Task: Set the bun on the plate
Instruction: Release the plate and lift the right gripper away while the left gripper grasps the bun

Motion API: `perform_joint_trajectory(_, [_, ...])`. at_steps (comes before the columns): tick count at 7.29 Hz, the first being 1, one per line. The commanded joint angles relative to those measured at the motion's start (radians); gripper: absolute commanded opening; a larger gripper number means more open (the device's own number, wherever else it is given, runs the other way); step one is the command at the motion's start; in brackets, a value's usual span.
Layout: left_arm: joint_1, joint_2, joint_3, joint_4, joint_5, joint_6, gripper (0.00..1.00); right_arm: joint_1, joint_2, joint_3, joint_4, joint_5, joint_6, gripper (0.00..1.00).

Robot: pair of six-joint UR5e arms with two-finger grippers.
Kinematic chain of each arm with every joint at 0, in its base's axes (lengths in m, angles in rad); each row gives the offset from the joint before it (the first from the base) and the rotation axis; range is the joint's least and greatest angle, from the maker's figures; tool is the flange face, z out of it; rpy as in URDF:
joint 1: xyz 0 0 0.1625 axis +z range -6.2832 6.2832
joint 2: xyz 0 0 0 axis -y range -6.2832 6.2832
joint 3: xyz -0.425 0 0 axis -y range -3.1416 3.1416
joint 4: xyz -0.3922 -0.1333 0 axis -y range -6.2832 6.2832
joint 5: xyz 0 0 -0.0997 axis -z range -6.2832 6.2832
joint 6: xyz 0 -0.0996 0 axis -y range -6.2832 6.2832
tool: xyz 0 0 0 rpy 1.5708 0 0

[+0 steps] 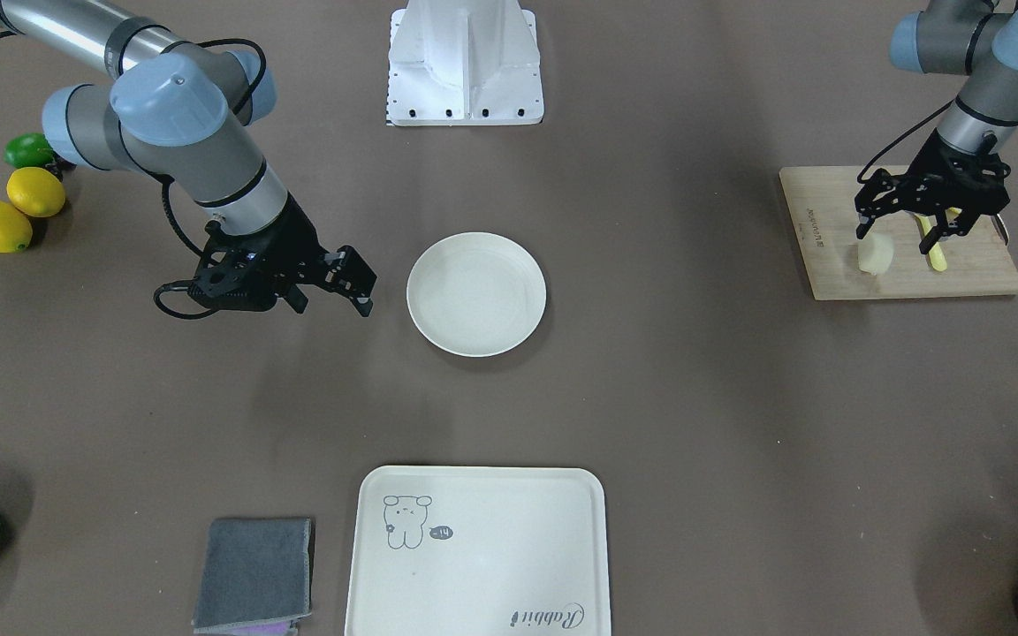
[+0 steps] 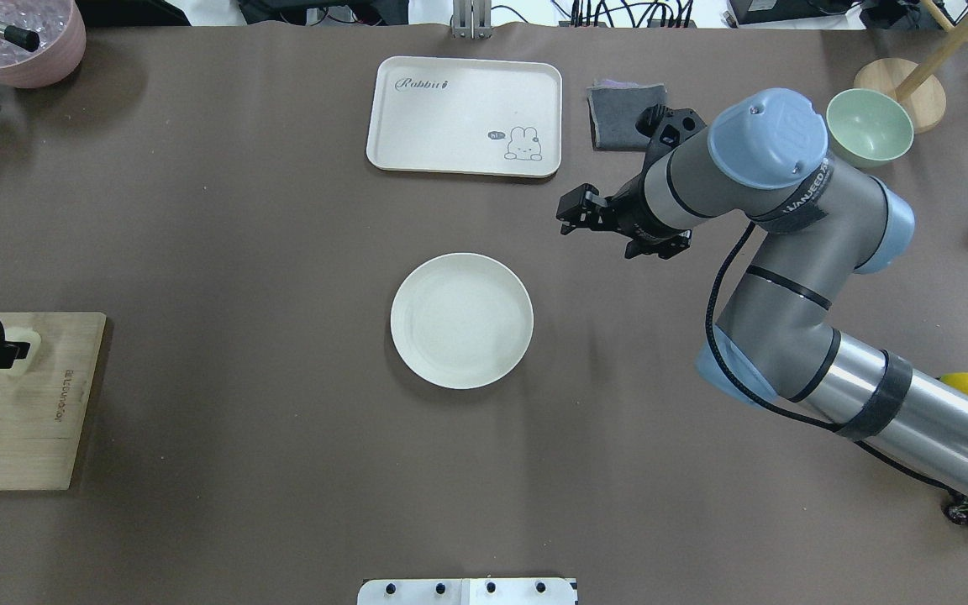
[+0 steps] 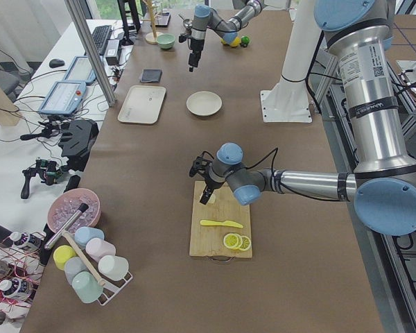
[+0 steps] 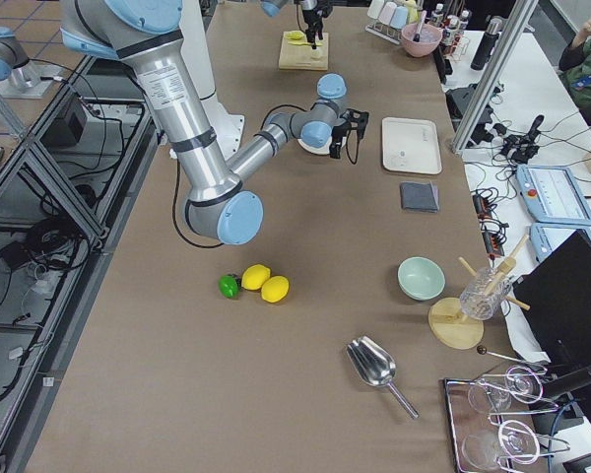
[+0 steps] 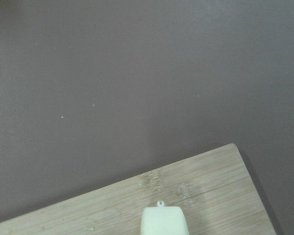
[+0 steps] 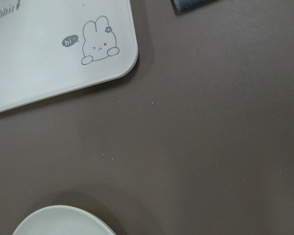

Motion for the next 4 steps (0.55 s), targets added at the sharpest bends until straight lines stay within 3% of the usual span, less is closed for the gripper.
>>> perform_joint_trajectory(1, [0.023,-0.004,0.023,-0.027,0.006,0.001,0.88,0.018,-0.008,0.003,-0.001,0.008,-0.009,1.00])
perform_joint_trajectory(4, [0.033,-0.007,0.029,-0.030,0.009,0.010,0.71,0.018,-0.015,0.011,0.002,0.005,-0.006,1.00])
